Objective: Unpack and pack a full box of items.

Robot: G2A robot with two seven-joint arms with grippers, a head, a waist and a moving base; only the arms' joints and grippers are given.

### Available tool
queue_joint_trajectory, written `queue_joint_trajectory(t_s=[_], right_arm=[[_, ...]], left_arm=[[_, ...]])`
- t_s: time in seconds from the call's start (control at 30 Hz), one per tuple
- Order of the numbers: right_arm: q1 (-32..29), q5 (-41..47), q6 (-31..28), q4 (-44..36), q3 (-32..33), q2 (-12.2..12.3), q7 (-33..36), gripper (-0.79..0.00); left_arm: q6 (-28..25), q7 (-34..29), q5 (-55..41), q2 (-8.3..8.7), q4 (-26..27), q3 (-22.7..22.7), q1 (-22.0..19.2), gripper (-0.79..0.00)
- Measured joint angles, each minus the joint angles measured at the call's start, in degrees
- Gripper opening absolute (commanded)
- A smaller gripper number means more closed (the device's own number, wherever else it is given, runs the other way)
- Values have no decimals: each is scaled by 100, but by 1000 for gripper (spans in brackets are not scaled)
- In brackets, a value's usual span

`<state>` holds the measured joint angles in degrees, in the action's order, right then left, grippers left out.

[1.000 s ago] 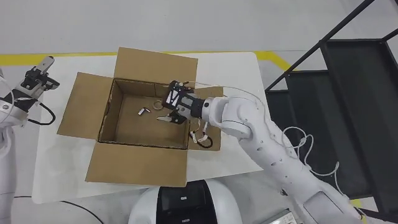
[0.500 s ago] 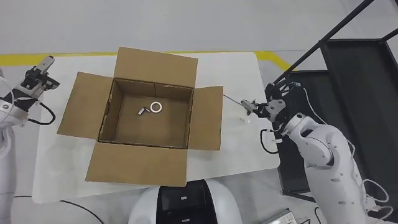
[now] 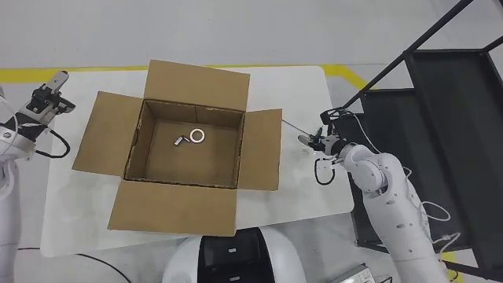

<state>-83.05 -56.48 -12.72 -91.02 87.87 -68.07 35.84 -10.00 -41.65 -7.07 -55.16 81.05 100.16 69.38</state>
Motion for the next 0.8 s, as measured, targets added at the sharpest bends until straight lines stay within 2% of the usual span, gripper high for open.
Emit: queue_joint_trajectory(t_s=[0.67, 0.8], right_arm=[[48, 11, 53, 115, -56, -6, -44, 0], [179, -150, 282, 432, -256, -30, -132, 0]], left_arm=[[0, 0, 0, 0, 0, 0, 0, 0], [0, 0, 0, 0, 0, 0, 0, 0]])
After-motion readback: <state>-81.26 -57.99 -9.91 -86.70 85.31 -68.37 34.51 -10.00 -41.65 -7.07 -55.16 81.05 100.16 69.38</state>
